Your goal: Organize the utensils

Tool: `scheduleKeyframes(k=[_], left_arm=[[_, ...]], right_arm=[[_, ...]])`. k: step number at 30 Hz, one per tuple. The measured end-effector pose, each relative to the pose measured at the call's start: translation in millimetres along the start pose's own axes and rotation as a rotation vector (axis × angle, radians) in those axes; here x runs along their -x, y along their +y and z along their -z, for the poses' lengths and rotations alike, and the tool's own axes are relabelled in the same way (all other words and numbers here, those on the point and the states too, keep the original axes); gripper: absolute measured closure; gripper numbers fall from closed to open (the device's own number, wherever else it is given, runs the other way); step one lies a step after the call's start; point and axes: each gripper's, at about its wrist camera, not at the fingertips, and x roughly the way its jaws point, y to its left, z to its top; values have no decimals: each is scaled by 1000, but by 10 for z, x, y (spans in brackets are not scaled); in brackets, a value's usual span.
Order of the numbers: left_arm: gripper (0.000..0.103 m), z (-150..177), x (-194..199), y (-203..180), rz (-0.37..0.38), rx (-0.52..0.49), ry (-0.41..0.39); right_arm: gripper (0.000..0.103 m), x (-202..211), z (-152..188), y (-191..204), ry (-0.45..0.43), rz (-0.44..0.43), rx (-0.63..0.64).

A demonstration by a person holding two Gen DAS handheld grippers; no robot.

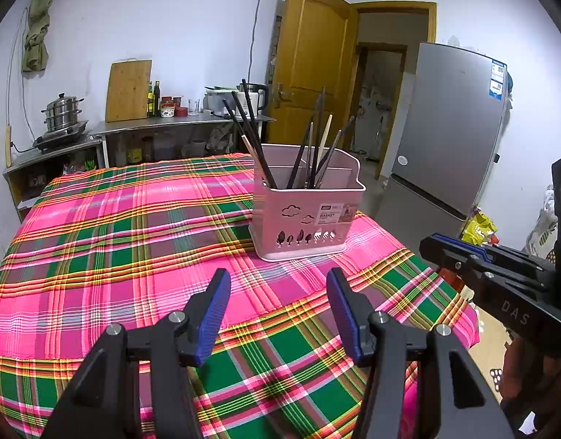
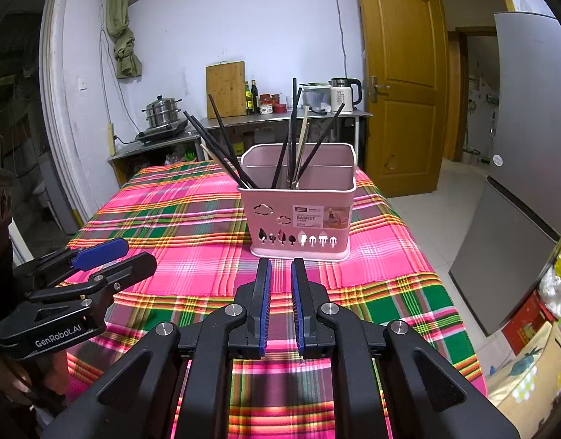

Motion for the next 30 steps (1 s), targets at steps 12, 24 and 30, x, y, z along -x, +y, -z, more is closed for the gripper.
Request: scheduleKeyframes(k=[12,24,30], left_arm=[[46,29,14,42,2,-5,4],[46,65,-14,25,3,-27,25],[46,76,-56,-20,4,-43,37]], right_arm=[[92,-2,11,-11,1,-1,-1],[92,-11,10,-13,4,0,-1],[92,-16,32,-20,7,1,-2]])
